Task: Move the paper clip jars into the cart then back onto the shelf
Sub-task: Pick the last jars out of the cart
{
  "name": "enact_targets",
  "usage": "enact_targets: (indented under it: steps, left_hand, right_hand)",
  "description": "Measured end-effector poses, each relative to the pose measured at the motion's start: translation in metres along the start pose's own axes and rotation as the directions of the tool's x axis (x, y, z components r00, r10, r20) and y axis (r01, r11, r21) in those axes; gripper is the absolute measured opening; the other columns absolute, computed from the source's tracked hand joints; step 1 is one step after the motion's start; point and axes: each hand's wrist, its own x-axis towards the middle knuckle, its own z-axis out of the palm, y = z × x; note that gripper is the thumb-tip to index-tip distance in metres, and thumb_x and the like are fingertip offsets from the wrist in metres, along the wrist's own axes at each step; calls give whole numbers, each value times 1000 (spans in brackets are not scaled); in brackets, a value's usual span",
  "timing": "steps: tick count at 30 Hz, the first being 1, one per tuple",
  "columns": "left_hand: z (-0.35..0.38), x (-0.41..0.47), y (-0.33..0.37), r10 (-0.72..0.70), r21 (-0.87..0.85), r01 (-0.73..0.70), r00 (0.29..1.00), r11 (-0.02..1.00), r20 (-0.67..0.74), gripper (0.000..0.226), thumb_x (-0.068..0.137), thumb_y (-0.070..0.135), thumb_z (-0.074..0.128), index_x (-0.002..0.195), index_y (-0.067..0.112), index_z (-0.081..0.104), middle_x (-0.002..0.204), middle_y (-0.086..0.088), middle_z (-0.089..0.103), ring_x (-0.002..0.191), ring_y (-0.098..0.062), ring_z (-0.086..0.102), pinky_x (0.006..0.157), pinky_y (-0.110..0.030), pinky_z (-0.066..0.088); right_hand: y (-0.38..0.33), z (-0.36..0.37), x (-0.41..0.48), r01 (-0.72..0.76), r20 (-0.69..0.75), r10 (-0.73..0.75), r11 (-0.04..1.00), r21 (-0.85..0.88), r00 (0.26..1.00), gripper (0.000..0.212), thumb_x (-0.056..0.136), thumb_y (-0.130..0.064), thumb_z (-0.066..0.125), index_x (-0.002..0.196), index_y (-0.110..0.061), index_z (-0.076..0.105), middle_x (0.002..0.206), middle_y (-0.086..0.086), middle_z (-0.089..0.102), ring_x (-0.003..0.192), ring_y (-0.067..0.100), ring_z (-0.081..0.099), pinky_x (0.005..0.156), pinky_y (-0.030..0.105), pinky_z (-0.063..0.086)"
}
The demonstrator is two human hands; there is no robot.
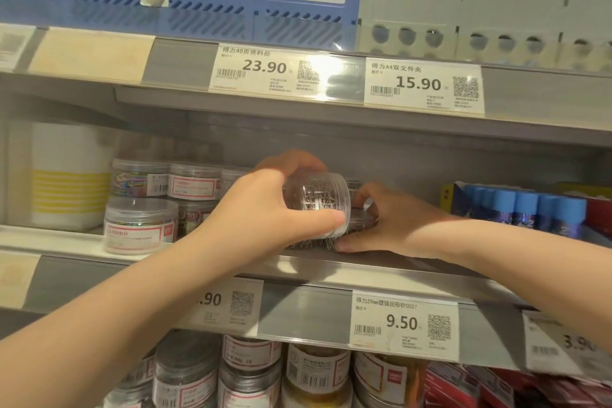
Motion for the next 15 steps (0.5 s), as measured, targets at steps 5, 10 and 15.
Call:
enact_targets:
  steps: [5,10,15]
  left_hand:
    - [0,0,1,9,32,-10,1000,999,29,38,63,46,70,93,48,48,103,21,53,87,17,47,67,0,37]
    - [-1,-1,0,25,56,-26,999,998,23,45,62,49,70,100,47,45,102,19,51,76,16,48,65,0,36]
    - [0,0,-3,47,39,-47,999,998,4,52,60,50,71,105,43,46,112,18,53,79,11,50,65,-2,37]
  right_hand:
    - [-5,-9,-4,59,-53,-61,998,-36,997,71,63,-57,75,121,-31,42,111,-12,50,101,11,52,84,27,42]
    - [-9,-43,-7,102,-153,-89,991,84,984,41,72,-53,70,106,-41,51,115,-19,53,109,7,52,89,25,37]
    - [-26,-45,-21,135,-3,-151,877,460,989,52,69,-59,54,110,-27,60,104,-3,70,90,12,68,82,26,54]
